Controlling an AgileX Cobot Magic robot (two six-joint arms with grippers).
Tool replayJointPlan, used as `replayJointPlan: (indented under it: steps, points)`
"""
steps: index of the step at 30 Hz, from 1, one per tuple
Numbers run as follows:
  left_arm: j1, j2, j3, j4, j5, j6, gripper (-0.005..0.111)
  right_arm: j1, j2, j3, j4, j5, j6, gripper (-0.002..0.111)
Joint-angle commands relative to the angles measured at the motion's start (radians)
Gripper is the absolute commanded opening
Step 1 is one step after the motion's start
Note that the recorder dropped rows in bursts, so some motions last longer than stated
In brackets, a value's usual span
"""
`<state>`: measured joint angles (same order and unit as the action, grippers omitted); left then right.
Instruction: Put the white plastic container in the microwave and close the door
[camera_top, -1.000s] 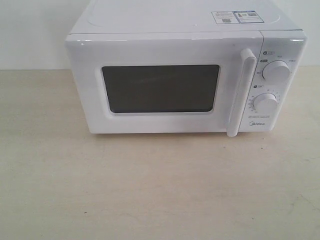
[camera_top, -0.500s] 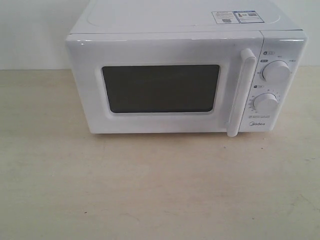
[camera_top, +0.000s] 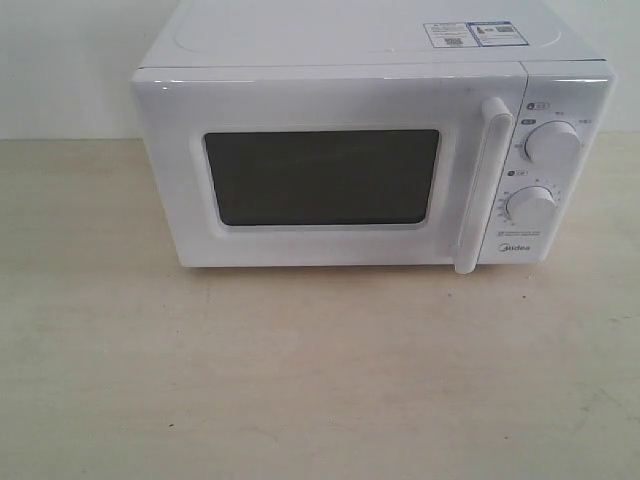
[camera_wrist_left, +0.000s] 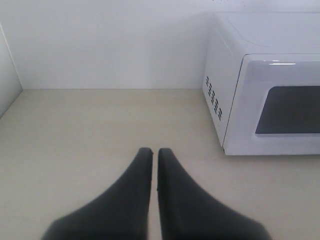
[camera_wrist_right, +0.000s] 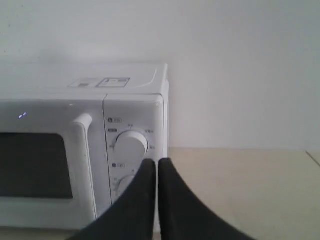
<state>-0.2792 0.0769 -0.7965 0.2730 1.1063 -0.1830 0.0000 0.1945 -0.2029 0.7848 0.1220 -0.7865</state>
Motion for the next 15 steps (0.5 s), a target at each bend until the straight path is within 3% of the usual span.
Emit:
replayJointPlan:
  steps: [1,3,10,15]
  points:
    - [0.004,0.0,0.004,0.005,-0.005,0.0,0.004,-0.003,-0.002,0.009,-0.711,0.089,0.763,0.0]
    - [0.004,0.0,0.004,0.005,-0.005,0.0,0.004,-0.003,-0.002,0.034,-0.827,0.076,0.918,0.0]
    - [0.004,0.0,0.004,0.005,-0.005,0.0,0.004,-0.003,-0.072,0.169,-0.823,0.012,0.912,0.0]
    - [0.004,0.0,0.004,0.005,-0.005,0.0,0.004,-0.003,-0.147,0.203,-0.753,0.037,0.787,0.0]
